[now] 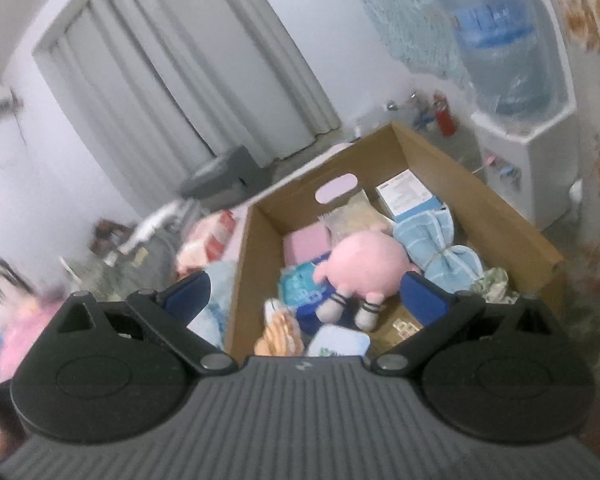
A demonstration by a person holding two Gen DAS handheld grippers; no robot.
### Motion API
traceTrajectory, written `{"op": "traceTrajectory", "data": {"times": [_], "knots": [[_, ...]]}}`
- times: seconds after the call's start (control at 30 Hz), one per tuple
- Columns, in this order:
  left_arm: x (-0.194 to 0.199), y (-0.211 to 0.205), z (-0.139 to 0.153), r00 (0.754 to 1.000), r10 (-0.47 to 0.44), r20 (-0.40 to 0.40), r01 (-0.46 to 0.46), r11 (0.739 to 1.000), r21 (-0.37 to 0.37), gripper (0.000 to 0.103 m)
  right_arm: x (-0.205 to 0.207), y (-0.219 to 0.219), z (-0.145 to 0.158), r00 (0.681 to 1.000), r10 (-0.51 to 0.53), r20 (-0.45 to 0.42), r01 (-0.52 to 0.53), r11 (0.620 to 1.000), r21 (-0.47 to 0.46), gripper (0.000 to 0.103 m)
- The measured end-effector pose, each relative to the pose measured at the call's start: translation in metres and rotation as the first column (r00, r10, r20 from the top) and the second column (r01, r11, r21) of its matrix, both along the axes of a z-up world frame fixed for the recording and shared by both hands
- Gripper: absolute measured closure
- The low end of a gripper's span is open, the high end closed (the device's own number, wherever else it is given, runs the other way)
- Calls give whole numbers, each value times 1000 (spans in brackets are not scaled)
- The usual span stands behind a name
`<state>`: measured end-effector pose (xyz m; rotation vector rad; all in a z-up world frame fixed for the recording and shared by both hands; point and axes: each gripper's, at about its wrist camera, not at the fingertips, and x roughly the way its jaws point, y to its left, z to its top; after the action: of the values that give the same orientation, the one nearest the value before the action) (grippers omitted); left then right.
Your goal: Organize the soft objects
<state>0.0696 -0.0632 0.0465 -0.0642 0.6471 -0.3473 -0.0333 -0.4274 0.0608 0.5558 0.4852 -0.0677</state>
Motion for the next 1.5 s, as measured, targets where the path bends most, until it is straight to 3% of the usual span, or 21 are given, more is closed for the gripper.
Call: {"op": "traceTrajectory", "data": {"times": [0.17, 0.3, 0.5, 0.77, 1.5], "knots": [[-28, 2, -10, 1000, 18, -25, -17, 999, 28, 0, -18, 38, 0, 999, -5, -48, 0, 995, -103, 1], [-45, -8, -14, 998, 68, -10, -67, 991, 117, 0, -31, 63, 3, 998, -15, -63, 2, 978, -209, 1], [-69, -21, -18, 994, 111, 21, -113, 976, 188, 0, -52, 103, -2, 991, -110, -74, 72, 916, -394, 1], [-82, -26, -21, 995, 87, -51, -79, 988, 136, 0, -59, 129, -17, 987, 11, -158, -63, 943, -326, 1], [-71, -42, -24, 990, 120, -79, -107, 982, 157, 0, -37, 132, -28, 972, 37, -231, -121, 925, -359, 1]]}}
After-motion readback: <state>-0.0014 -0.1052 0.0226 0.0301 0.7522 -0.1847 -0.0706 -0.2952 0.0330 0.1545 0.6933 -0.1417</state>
